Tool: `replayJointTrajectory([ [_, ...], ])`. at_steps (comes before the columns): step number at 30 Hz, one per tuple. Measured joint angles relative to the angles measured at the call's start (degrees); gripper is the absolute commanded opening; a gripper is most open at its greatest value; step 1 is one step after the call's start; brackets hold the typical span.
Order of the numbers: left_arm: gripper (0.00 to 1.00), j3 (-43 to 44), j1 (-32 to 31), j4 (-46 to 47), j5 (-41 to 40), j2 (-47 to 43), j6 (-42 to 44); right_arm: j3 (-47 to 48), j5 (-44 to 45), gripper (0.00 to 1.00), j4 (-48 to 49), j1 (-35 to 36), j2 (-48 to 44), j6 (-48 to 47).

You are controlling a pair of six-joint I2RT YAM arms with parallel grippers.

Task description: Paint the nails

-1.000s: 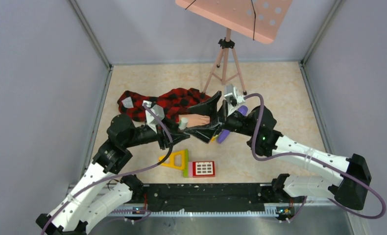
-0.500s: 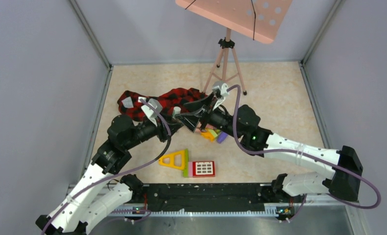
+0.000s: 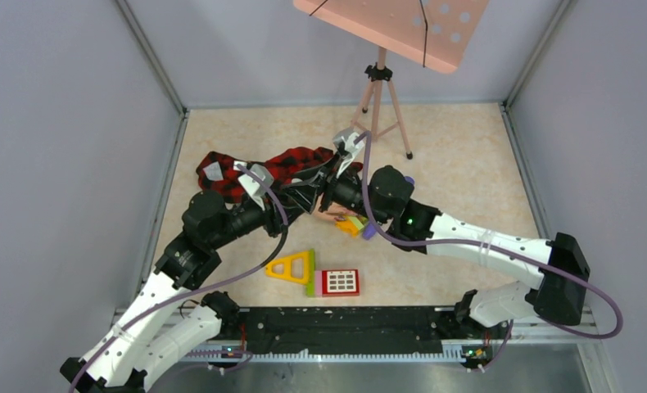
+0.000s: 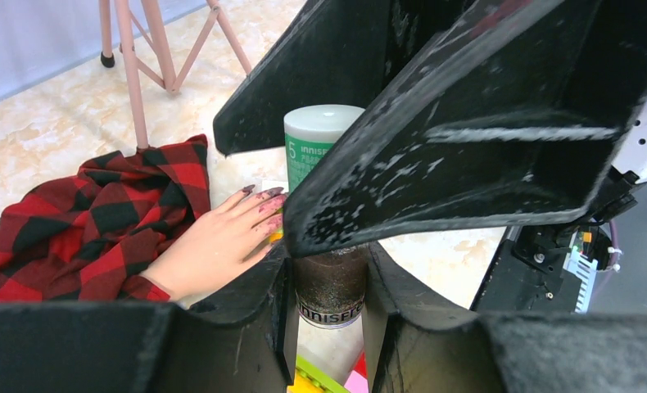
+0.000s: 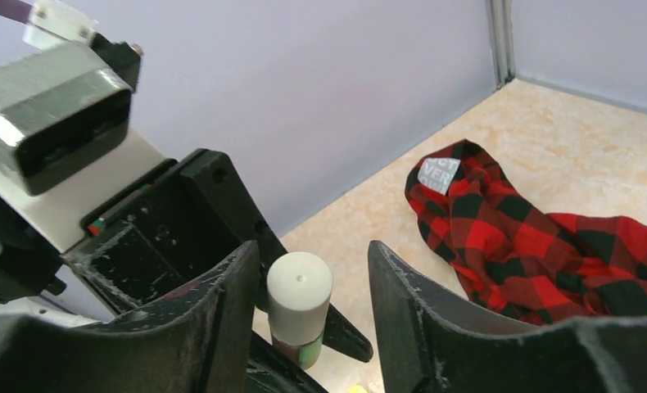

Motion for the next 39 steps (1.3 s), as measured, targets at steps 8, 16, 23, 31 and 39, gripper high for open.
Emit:
replayJointTrajectory([
  [8, 0.00, 0.00, 0.04, -0.63, -0.52, -0.02, 0.00, 0.83, -0.37, 0.00, -1.44, 0.46, 0.96, -0.02],
  [16, 0.00, 0.00, 0.26, -0.42, 4.09, -0.02, -0.07, -0.90, -4.85, 0.00, -0.70, -0.55, -0.94, -1.36],
  [23, 0.00, 0.00, 0.13, 2.47, 15.56, -0.04, -1.14, -5.73, -20.04, 0.00, 4.59, -3.67, -5.75, -1.07],
  [31, 0.00, 0.00, -0.24, 5.44, 23.69, 0.55, -2.29, -10.03, -27.08, 0.00, 10.71, -4.72, -8.90, -0.20],
  [39, 0.00, 0.00, -0.11, 6.27, 28.00, 1.38, -3.23, -10.99, -32.37, 0.00, 15.15, -6.23, -9.77, 0.52],
])
